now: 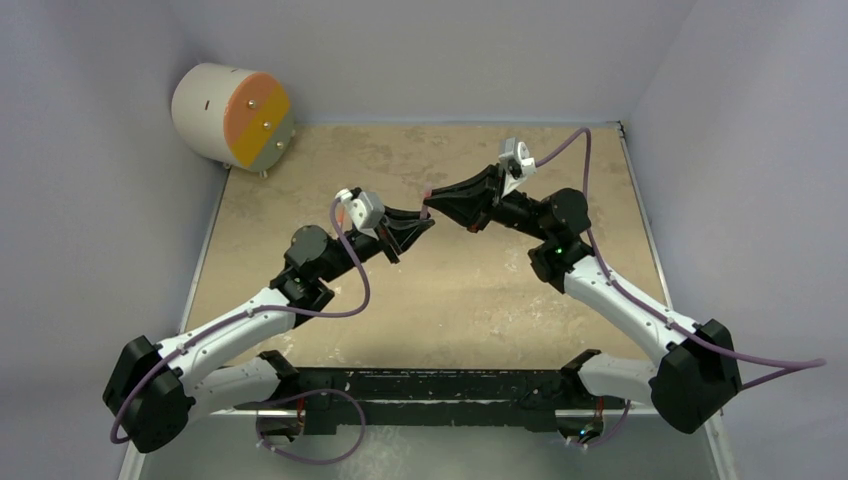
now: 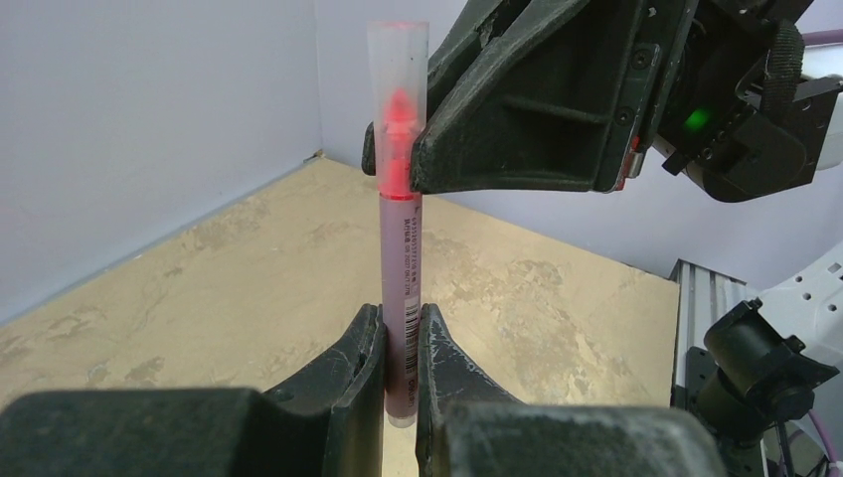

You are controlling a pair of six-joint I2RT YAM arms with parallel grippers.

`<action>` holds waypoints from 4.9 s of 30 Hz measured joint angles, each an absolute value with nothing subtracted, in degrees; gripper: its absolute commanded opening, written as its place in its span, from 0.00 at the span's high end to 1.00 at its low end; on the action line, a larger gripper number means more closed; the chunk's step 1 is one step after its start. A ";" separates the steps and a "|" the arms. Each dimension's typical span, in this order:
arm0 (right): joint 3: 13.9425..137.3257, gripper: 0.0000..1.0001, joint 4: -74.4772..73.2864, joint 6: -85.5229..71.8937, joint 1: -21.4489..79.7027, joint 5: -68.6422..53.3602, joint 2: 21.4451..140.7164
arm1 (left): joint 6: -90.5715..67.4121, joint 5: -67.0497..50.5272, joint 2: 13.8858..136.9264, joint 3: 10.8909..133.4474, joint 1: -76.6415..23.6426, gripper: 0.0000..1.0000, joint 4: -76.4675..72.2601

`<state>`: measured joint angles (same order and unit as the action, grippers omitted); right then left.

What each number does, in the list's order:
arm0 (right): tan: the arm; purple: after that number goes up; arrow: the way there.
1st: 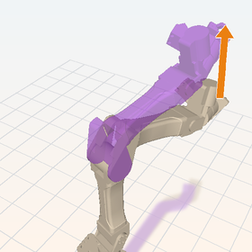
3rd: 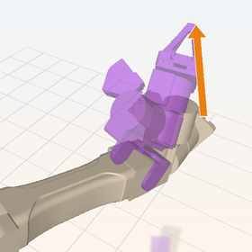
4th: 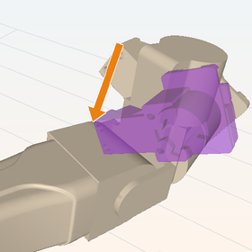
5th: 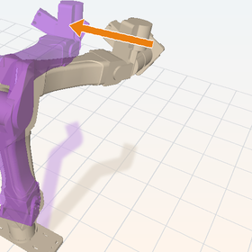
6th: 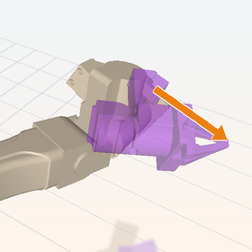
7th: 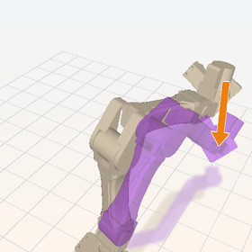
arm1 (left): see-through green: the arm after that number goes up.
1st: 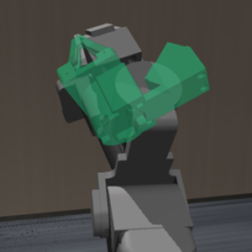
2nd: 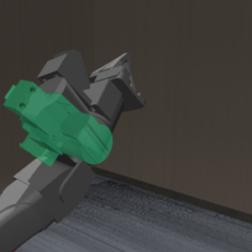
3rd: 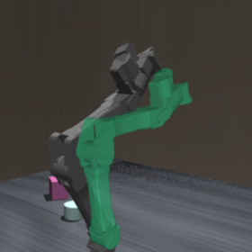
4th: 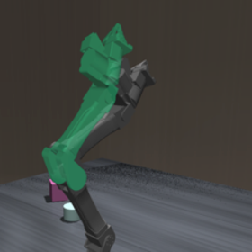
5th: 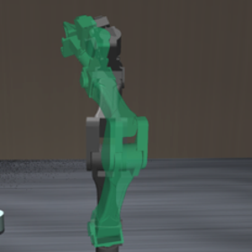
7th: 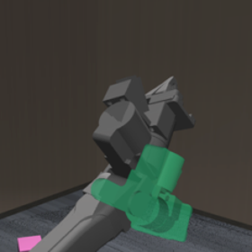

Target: Insert the pens into the pen caps

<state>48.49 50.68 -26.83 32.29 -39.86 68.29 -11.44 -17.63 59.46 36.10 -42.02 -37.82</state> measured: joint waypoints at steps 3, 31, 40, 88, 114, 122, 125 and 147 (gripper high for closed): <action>48.49 1.00 50.63 -26.52 32.29 -39.72 68.23 | -11.49 -17.76 60.14 36.49 -42.02 1.00 -38.00; 48.53 0.70 46.89 -22.68 32.62 -38.50 67.72 | -11.44 -18.26 60.25 36.53 -42.02 1.00 -38.09; 48.53 0.57 44.47 -22.20 32.60 -38.50 67.37 | -11.42 -19.27 60.25 36.71 -42.02 1.00 -38.54; 51.94 1.00 45.36 -22.72 32.03 -40.07 68.31 | -11.03 -17.41 62.37 38.89 -42.30 1.00 -33.67; 40.82 1.00 60.62 -27.90 31.90 -36.42 71.64 | -8.73 -15.49 65.60 40.93 -42.83 1.00 -25.47; 38.83 1.00 64.01 -27.86 32.77 -33.93 73.10 | -7.75 -14.09 65.73 41.56 -42.83 1.00 -23.33; 38.28 1.00 64.79 -27.81 32.88 -33.52 73.28 | -7.35 -13.69 65.73 41.80 -42.83 1.00 -22.41; 39.51 1.00 59.44 -24.23 34.00 -30.48 71.07 | -6.42 -11.92 65.73 41.50 -42.94 1.00 -22.28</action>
<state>39.51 59.44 -24.23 34.00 -30.48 71.07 -6.42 -11.92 65.73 41.50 -42.94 -22.28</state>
